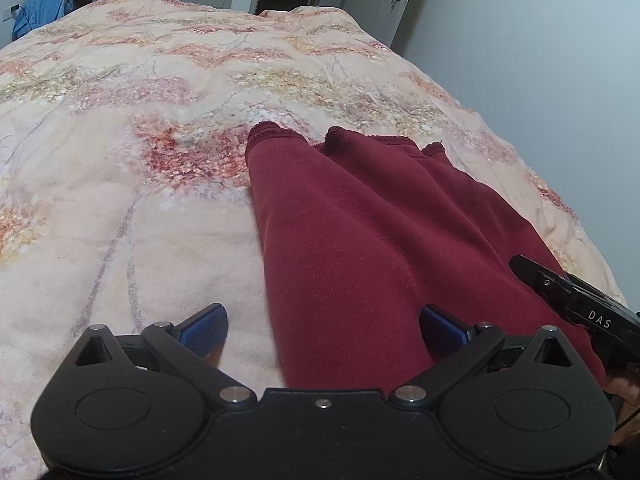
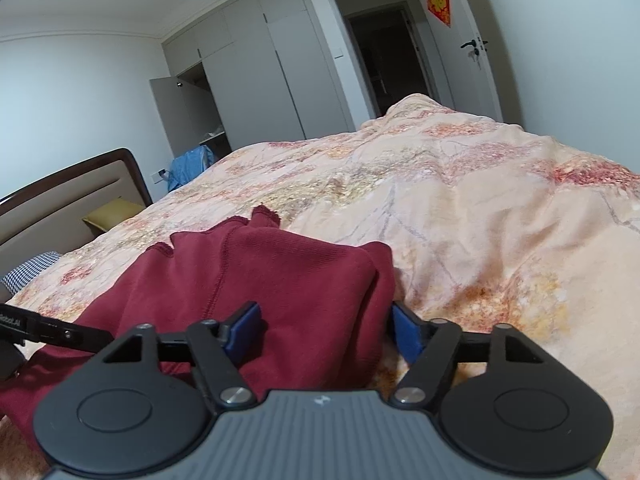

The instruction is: Fold small clothes

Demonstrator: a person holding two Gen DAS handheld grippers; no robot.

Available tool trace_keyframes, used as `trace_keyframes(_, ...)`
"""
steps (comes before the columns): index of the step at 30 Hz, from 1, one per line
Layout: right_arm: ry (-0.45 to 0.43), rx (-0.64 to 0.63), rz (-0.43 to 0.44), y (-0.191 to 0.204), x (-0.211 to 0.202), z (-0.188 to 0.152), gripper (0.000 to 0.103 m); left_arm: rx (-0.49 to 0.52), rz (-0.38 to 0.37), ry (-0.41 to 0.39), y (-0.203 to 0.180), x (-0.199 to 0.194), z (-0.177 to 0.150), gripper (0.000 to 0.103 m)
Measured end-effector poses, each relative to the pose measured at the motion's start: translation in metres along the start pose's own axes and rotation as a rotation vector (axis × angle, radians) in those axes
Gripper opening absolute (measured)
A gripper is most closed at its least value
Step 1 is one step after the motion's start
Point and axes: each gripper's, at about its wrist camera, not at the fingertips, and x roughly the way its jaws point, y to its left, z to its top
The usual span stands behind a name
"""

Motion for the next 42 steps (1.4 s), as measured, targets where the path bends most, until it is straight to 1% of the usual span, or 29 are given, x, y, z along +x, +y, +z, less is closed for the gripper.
trace_keyframes(3, 0.002, 0.001, 0.011, 0.001, -0.001, 0.0, 0.062, -0.006, 0.003, 0.008, -0.001, 0.001, 0.002, 0.103)
trace_keyframes(9, 0.005, 0.003, 0.011, 0.001, 0.0, -0.001, 0.061, 0.008, 0.018, 0.015, -0.005, 0.001, 0.005, 0.102)
trace_keyframes(12, 0.006, 0.004, 0.008, 0.001, 0.0, -0.001, 0.061, 0.025, 0.014, 0.017, -0.011, -0.001, 0.007, 0.095)
trace_keyframes(14, 0.007, -0.001, 0.005, 0.001, 0.0, 0.0, 0.061, 0.038, 0.0, 0.02, -0.014, -0.001, 0.01, 0.087)
trace_keyframes(16, 0.006, -0.01, -0.002, 0.003, -0.001, 0.0, 0.059, 0.037, -0.014, 0.034, -0.015, 0.0, 0.012, 0.082)
trace_keyframes(18, 0.003, -0.017, -0.012, 0.005, -0.002, 0.002, 0.048, 0.035, -0.011, 0.037, -0.018, 0.0, 0.015, 0.077)
trace_keyframes(19, -0.002, -0.021, -0.017, 0.007, -0.003, 0.003, 0.046, 0.032, -0.008, 0.037, -0.019, -0.001, 0.015, 0.072)
trace_keyframes(20, -0.006, -0.029, -0.02, 0.009, -0.006, 0.005, 0.04, 0.031, -0.002, 0.035, -0.02, -0.003, 0.016, 0.065)
trace_keyframes(21, -0.011, -0.038, -0.022, 0.012, -0.008, 0.007, 0.032, 0.036, 0.004, 0.031, -0.021, -0.005, 0.017, 0.063)
trace_keyframes(23, -0.02, -0.061, -0.026, 0.019, -0.012, 0.009, 0.023, 0.048, 0.016, 0.02, -0.024, -0.01, 0.017, 0.053)
trace_keyframes(24, -0.021, -0.073, -0.028, 0.023, -0.015, 0.01, 0.02, 0.054, 0.02, 0.015, -0.025, -0.013, 0.017, 0.05)
trace_keyframes(26, -0.023, -0.094, -0.038, 0.029, -0.018, 0.012, 0.019, 0.069, 0.028, 0.002, -0.029, -0.018, 0.016, 0.042)
trace_keyframes(29, -0.036, -0.101, -0.039, 0.038, -0.026, 0.015, 0.017, 0.081, 0.034, -0.025, -0.034, -0.03, 0.015, 0.035)
trace_keyframes(32, -0.058, -0.114, -0.027, 0.052, -0.036, 0.023, 0.016, 0.091, 0.028, -0.051, -0.038, -0.045, 0.016, 0.033)
trace_keyframes(35, -0.067, -0.153, -0.009, 0.074, -0.043, 0.033, 0.016, 0.078, 0.005, -0.066, -0.034, -0.065, 0.021, 0.032)
trace_keyframes(36, -0.069, -0.173, 0.0, 0.083, -0.044, 0.036, 0.016, 0.079, 0.009, -0.081, -0.032, -0.074, 0.021, 0.031)
trace_keyframes(39, -0.079, -0.235, 0.041, 0.114, -0.043, 0.046, 0.016, 0.083, 0.054, -0.136, -0.017, -0.101, 0.026, 0.031)
trace_keyframes(42, -0.099, -0.259, 0.09, 0.148, -0.033, 0.052, 0.016, 0.038, 0.097, -0.186, 0.011, -0.132, 0.032, 0.031)
